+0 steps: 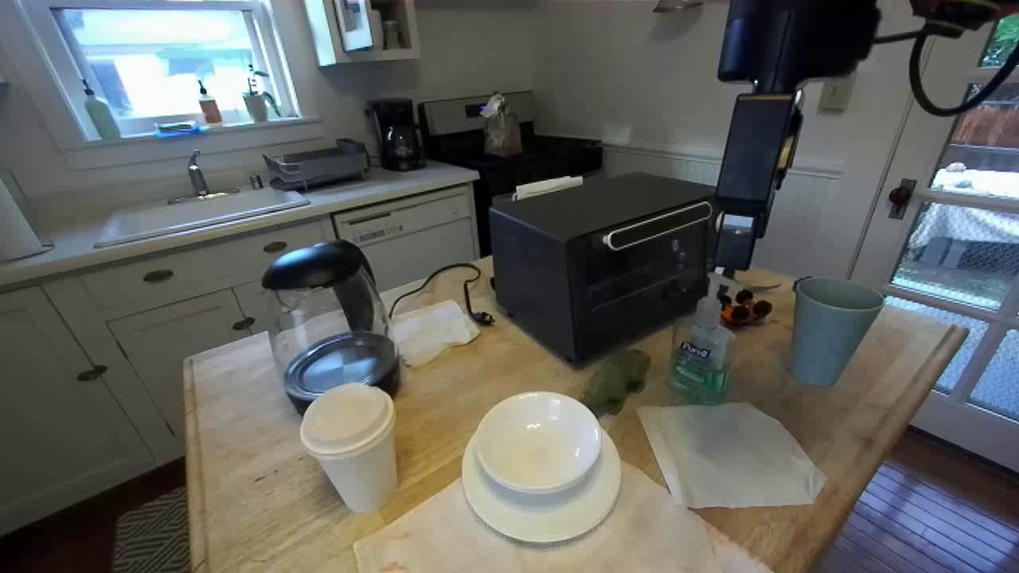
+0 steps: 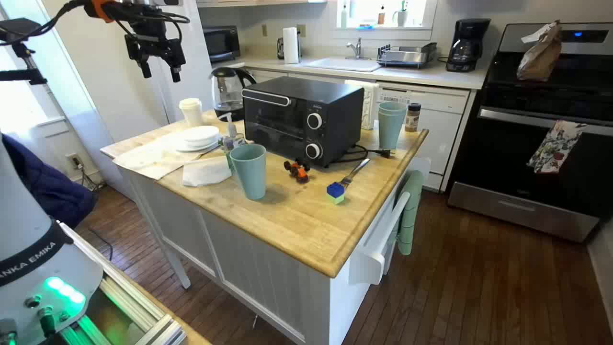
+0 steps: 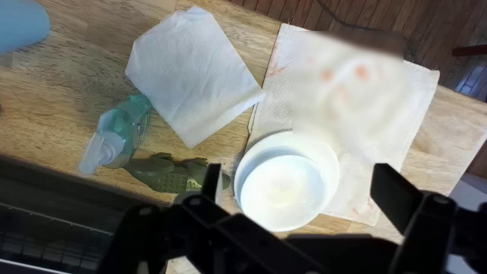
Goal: Pick up the blue cup and place it upside down on the black oven
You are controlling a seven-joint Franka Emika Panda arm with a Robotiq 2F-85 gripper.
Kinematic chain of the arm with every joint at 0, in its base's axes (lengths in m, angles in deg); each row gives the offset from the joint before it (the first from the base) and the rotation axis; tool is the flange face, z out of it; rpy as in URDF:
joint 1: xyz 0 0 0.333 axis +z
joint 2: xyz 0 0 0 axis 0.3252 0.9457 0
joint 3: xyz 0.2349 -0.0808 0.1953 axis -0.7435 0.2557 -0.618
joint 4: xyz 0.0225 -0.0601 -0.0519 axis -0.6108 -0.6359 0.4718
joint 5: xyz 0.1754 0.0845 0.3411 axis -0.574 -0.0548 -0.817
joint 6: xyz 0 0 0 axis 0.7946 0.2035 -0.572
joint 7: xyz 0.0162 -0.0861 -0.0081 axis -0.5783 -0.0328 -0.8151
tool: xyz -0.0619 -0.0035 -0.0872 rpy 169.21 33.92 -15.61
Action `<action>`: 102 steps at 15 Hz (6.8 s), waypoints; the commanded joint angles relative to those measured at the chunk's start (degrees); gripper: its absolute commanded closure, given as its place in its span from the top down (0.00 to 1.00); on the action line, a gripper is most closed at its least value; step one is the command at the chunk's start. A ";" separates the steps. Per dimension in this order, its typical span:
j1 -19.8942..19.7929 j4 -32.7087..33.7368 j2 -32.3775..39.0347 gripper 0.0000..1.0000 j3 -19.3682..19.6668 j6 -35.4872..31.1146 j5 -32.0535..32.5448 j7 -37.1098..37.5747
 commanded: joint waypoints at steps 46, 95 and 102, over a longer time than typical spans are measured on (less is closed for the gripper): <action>-19.37 -2.65 11.50 1.00 15.82 -3.97 18.00 -6.60; -27.24 7.85 36.14 1.00 18.55 -10.71 -3.61 -5.28; -27.85 8.88 37.22 1.00 18.55 -11.84 -6.72 -3.44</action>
